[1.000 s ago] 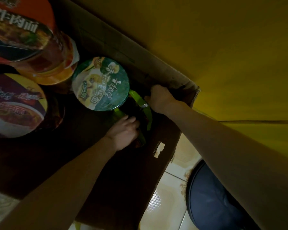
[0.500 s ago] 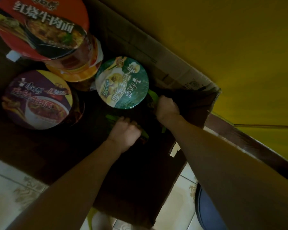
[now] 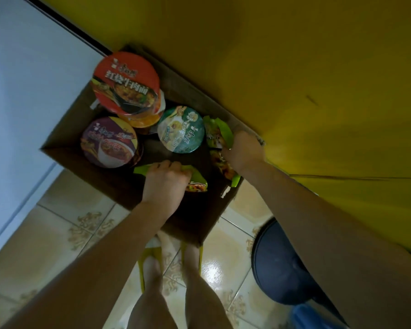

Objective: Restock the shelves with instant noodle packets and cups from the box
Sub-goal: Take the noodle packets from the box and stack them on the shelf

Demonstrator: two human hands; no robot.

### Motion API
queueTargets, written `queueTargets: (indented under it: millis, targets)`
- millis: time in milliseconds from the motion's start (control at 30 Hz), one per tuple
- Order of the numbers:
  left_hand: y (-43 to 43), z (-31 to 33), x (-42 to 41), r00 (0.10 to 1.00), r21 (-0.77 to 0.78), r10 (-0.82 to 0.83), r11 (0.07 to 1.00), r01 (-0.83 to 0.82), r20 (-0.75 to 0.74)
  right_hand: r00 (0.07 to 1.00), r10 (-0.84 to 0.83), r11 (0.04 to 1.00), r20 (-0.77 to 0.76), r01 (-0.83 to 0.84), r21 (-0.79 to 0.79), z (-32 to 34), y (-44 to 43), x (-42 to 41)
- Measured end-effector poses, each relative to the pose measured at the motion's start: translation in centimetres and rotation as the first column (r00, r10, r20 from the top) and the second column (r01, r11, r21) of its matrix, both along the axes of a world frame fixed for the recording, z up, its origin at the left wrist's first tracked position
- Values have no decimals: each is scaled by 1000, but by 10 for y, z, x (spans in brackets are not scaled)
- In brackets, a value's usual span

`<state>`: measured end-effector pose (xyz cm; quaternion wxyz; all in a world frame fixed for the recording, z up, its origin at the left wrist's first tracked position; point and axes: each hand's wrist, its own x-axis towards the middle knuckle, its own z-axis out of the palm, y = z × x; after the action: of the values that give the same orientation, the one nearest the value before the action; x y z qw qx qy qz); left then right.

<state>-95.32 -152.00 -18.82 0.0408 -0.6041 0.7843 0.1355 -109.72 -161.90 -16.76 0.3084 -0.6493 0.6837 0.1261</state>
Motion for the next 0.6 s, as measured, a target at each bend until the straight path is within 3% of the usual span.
queueTargets:
  millis: [367, 600]
  targets:
    - [47, 180, 51, 930, -72, 360, 928, -365, -80, 950, 292, 954, 112, -282, -98, 179, 3, 35]
    - [87, 281, 89, 813, -245, 580, 781, -574, -57, 800, 530, 848, 282, -496, -187, 268, 23, 101]
